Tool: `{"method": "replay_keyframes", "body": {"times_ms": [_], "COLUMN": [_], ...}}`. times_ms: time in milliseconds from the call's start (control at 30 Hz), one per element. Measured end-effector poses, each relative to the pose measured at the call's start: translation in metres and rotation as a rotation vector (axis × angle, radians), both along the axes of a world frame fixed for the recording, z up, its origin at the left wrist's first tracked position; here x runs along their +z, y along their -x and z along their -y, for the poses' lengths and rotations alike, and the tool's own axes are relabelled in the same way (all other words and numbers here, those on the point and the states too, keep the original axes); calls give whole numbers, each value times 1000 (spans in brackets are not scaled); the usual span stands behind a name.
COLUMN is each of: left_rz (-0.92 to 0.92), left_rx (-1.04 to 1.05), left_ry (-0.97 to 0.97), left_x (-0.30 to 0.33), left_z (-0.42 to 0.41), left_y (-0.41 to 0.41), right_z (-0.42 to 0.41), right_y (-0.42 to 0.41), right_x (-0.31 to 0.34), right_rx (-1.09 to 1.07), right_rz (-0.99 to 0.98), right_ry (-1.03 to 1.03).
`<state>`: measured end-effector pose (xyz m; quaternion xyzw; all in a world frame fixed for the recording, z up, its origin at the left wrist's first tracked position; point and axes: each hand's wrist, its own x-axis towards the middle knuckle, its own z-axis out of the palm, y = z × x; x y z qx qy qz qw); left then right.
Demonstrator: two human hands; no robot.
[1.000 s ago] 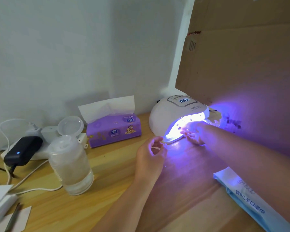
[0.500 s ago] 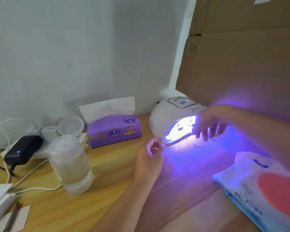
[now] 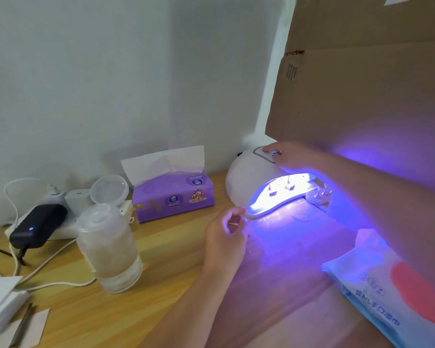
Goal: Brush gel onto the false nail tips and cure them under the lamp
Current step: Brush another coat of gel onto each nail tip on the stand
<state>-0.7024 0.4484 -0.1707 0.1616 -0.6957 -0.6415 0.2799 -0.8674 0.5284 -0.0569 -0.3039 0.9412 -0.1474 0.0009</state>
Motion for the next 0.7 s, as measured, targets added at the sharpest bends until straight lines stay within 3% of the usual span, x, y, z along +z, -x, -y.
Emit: {"method": "replay_keyframes", "body": {"times_ms": [267,533,700], "left_rz": [-77,-75,-74], "left_rx": [-1,-5,-5], "left_ry": [-119,-132,-133], "left_x": [7,9,9], "left_z": [-2,-3,-3], "left_y": [-9,-11,-11], "right_z": [7,7,7], "right_y": [7,8,7], "right_x": [-7,-9,-6], "right_rx": [-24,-72,-92], "right_rz": [33,-36,-19], "right_ry": [74,-44,-15]}}
